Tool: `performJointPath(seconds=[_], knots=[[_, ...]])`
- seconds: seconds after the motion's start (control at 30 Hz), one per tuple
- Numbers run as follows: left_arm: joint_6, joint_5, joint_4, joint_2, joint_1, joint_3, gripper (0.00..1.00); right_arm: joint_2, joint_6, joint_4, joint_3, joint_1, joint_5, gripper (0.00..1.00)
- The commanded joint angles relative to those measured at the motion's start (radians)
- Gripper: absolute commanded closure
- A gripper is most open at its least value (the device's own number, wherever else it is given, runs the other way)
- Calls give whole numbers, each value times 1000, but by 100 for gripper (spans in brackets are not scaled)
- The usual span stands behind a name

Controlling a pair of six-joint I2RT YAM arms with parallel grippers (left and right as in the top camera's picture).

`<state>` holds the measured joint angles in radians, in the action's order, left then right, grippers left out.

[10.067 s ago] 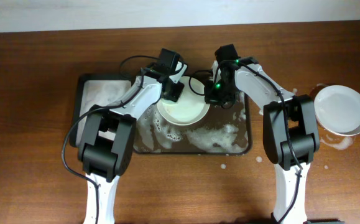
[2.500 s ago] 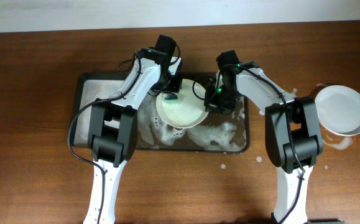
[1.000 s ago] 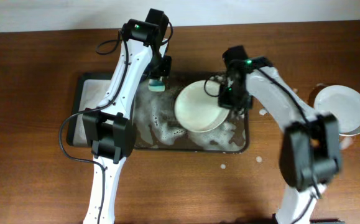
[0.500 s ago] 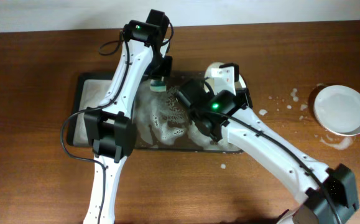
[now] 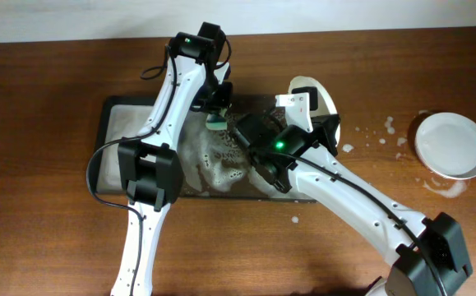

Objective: Clean dirty plates on tray and stack at the side
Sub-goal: 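Lift the cream plate with the right gripper and tilt it up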

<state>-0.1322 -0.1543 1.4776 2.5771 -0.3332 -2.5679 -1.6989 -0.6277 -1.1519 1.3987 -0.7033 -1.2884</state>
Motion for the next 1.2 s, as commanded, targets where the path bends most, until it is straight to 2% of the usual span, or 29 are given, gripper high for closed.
performJointPath(seconds=[0.0,0.1,0.27,1.17], knots=[[-9,-18,-1,1,7,-17,100,17,-19,-2,27,-18,-36,96],[-9,-18,-6,1,7,-17,100,32,82,-16,56,-39,-155,96],[-9,-18,-10,1,8,-17,100,45,124,-19,61,-62,-136,96],[-9,-18,2,1,9,-17,100,64,126,-23,62,-69,-117,96]])
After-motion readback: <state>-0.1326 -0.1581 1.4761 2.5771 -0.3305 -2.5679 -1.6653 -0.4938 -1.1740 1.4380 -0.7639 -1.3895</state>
